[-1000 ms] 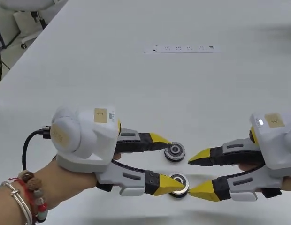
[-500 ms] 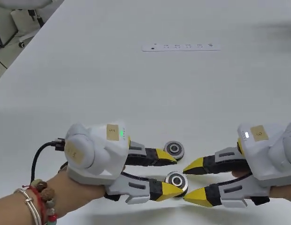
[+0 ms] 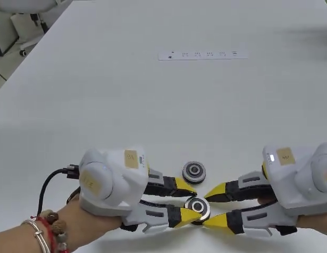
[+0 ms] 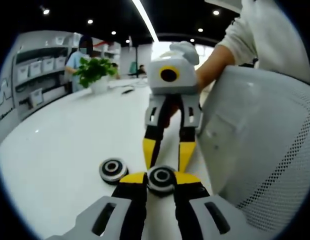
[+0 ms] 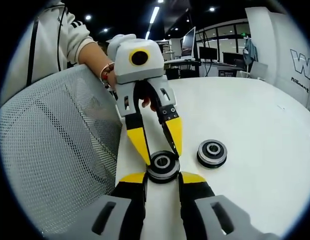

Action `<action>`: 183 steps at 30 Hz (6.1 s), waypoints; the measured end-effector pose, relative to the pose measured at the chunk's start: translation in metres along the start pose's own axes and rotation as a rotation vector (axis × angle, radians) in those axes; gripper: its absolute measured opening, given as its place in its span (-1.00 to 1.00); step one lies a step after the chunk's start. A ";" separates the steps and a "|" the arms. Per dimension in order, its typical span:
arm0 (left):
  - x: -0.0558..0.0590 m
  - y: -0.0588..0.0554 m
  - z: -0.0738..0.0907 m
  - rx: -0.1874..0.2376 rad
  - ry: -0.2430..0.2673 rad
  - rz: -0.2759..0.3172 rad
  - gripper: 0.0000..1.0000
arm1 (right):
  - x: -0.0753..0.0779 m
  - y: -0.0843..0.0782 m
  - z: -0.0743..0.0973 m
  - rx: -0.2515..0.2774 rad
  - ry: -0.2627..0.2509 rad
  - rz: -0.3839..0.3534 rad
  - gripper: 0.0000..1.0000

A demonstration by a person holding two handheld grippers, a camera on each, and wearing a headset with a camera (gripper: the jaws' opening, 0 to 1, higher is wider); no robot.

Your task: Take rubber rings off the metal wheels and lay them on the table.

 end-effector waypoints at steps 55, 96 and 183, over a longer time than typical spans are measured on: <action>-0.001 -0.002 0.002 0.018 0.023 -0.071 -0.72 | 0.007 -0.004 0.002 -0.042 -0.042 -0.031 -0.98; -0.010 -0.003 0.001 0.013 0.042 -0.082 -0.73 | 0.020 0.000 0.009 -0.034 -0.120 -0.234 -1.00; -0.001 0.023 0.026 -0.009 -0.017 -0.059 -0.09 | 0.021 0.023 0.027 0.089 -0.040 -0.643 -1.00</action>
Point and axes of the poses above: the centre of the closed fingertips' face, and the gripper's own axes: z roughly backward along the fingers, x roughly to its right, y roughly out of its top, the point moved 2 cm from there along z, roughly backward along the fingers, and after that the axes turned 2 degrees about -x, right-handed, at the moved point
